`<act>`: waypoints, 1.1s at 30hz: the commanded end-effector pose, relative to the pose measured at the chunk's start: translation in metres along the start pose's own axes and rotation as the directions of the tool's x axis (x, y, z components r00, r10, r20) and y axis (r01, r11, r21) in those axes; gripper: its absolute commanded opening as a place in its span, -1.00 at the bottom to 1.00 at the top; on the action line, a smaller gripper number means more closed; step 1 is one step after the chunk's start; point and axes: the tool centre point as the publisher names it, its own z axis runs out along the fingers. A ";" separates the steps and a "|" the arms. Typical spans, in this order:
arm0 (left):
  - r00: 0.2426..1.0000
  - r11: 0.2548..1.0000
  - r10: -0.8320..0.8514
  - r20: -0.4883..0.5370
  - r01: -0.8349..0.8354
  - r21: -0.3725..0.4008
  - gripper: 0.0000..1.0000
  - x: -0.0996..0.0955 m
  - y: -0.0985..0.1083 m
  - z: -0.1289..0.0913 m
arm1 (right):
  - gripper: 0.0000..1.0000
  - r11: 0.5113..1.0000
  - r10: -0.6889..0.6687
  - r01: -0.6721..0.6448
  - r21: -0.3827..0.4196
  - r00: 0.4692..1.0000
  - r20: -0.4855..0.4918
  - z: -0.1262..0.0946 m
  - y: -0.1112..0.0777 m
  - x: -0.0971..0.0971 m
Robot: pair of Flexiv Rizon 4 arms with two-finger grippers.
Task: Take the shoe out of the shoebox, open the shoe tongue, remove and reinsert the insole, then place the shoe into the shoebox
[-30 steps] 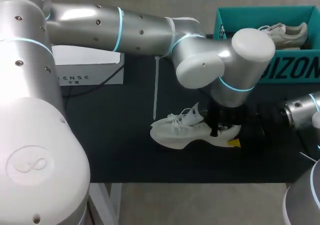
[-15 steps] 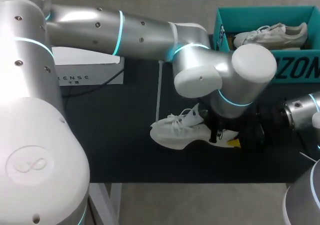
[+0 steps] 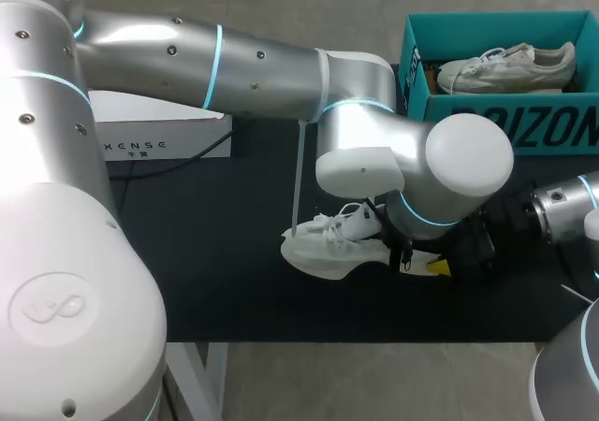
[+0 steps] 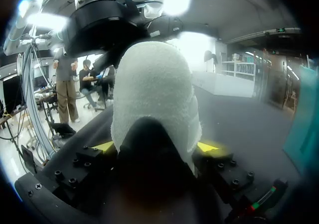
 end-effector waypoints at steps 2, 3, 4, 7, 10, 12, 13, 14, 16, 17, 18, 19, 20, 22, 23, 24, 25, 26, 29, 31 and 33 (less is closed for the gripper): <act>0.999 1.000 -0.006 0.034 0.006 0.009 -1.00 0.002 0.008 -0.016 | -1.00 1.000 0.001 -0.001 0.002 1.000 0.002 0.006 -0.008 -0.001; 0.999 1.000 -0.009 0.039 0.009 0.009 -1.00 0.001 0.009 -0.018 | -1.00 1.000 0.001 -0.001 0.002 1.000 0.002 0.006 -0.008 -0.001; 0.999 1.000 -0.011 0.045 0.010 0.011 -1.00 0.000 0.009 -0.022 | -1.00 1.000 0.001 -0.001 0.002 1.000 0.002 0.006 -0.008 -0.001; 0.998 1.000 -0.016 0.061 0.015 0.015 -1.00 -0.002 0.010 -0.030 | -1.00 1.000 0.001 -0.001 0.002 1.000 0.002 0.006 -0.008 -0.001; 0.997 1.000 -0.018 0.075 0.017 0.017 -1.00 -0.003 0.010 -0.037 | -1.00 1.000 0.001 -0.001 0.002 1.000 0.002 0.006 -0.008 -0.001; 0.996 1.000 -0.022 0.083 0.020 0.020 -1.00 -0.003 0.011 -0.042 | -1.00 1.000 0.001 -0.001 0.002 1.000 0.002 0.006 -0.008 -0.001; 0.996 1.000 -0.024 0.087 0.022 0.022 -1.00 -0.004 0.012 -0.044 | -1.00 1.000 0.001 -0.001 0.002 1.000 0.002 0.006 -0.008 -0.001; 0.996 0.999 -0.026 0.091 0.024 0.024 -1.00 -0.004 0.012 -0.046 | -1.00 1.000 0.001 -0.001 0.002 1.000 0.002 0.006 -0.008 -0.001; 0.995 0.999 -0.030 0.100 0.027 0.028 -1.00 -0.005 0.014 -0.051 | -1.00 1.000 0.001 -0.001 0.002 1.000 0.002 0.006 -0.008 -0.001; 0.994 0.999 -0.031 0.102 0.028 0.028 -1.00 -0.005 0.014 -0.053 | -1.00 1.000 0.001 -0.001 0.002 1.000 0.002 0.006 -0.008 -0.001; 0.994 0.999 -0.032 0.104 0.029 0.029 -1.00 -0.006 0.015 -0.054 | -1.00 1.000 0.001 -0.001 0.002 1.000 0.002 0.006 -0.008 -0.001; 0.994 0.999 -0.034 0.107 0.031 0.030 -1.00 -0.006 0.016 -0.056 | -1.00 1.000 0.001 -0.001 0.002 1.000 0.002 0.006 -0.008 -0.001; 0.993 0.999 -0.038 0.110 0.034 0.034 -1.00 -0.007 0.016 -0.057 | -1.00 1.000 0.001 -0.001 0.002 1.000 0.002 0.006 -0.008 -0.001; 0.993 0.999 -0.041 0.113 0.037 0.037 -1.00 -0.007 0.018 -0.060 | -1.00 1.000 0.001 -0.001 0.002 1.000 0.002 0.006 -0.008 -0.001; 0.992 0.998 -0.045 0.117 0.040 0.040 -1.00 -0.008 0.018 -0.062 | -1.00 1.000 0.001 -0.001 0.002 1.000 0.002 0.006 -0.008 -0.001; 0.992 0.998 -0.046 0.116 0.041 0.045 -1.00 -0.008 0.019 -0.063 | -1.00 1.000 0.001 -0.001 0.002 1.000 0.002 0.006 -0.008 -0.001; 0.992 0.998 -0.049 0.117 0.044 0.048 -1.00 -0.008 0.019 -0.064 | -1.00 1.000 0.001 -0.001 0.002 1.000 0.002 0.006 -0.008 -0.001; 0.992 0.998 -0.051 0.115 0.045 0.052 -1.00 -0.008 0.019 -0.065 | -1.00 1.000 0.001 -0.001 0.002 1.000 0.002 0.006 -0.008 -0.001; 0.994 0.996 -0.054 0.100 0.047 0.072 -1.00 -0.009 0.018 -0.066 | -1.00 1.000 0.001 -0.001 0.002 1.000 0.002 0.006 -0.008 -0.001; 0.995 0.996 -0.051 0.081 0.044 0.084 -1.00 -0.010 0.016 -0.065 | -1.00 1.000 0.001 -0.001 0.002 1.000 0.002 0.006 -0.008 -0.001; 0.996 0.994 -0.050 0.068 0.043 0.098 -1.00 -0.010 0.013 -0.063 | -1.00 1.000 0.001 -0.001 0.002 1.000 0.002 0.006 -0.008 -0.001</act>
